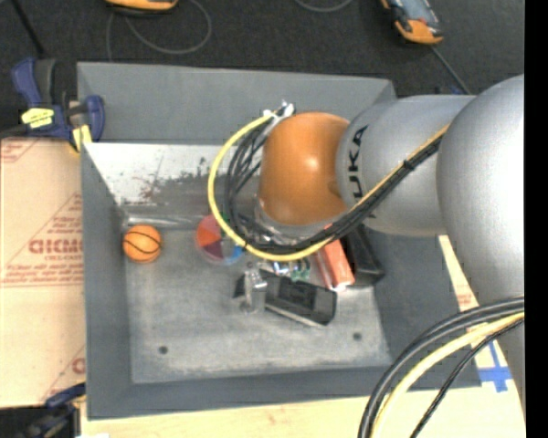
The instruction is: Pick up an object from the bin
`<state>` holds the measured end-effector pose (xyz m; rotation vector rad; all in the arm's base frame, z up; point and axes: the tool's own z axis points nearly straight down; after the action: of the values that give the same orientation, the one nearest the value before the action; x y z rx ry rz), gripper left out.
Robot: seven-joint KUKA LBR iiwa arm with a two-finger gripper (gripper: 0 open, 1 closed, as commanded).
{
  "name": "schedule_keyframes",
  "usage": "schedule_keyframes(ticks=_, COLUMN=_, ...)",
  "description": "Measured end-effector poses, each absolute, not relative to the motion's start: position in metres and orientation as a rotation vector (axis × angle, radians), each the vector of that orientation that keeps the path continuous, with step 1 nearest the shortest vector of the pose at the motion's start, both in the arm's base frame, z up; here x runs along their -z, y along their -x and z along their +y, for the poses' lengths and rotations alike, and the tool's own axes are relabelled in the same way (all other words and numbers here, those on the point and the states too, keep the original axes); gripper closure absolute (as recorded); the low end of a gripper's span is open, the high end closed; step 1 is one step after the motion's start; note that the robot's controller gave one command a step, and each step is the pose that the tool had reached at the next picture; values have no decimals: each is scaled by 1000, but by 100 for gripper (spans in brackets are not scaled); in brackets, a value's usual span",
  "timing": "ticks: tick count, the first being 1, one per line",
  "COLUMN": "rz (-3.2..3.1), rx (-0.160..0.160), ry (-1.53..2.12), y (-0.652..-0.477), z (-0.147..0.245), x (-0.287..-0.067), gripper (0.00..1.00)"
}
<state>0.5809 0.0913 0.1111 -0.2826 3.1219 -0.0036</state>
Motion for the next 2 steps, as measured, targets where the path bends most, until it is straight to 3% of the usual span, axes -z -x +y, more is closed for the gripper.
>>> schedule_keyframes(ticks=1, rz=3142, rx=-3, ry=197, y=-589, z=60, x=-125, gripper=0)
schedule_keyframes(ticks=2, rz=3123, rx=2, ry=113, y=-583, z=46, x=-139, gripper=0)
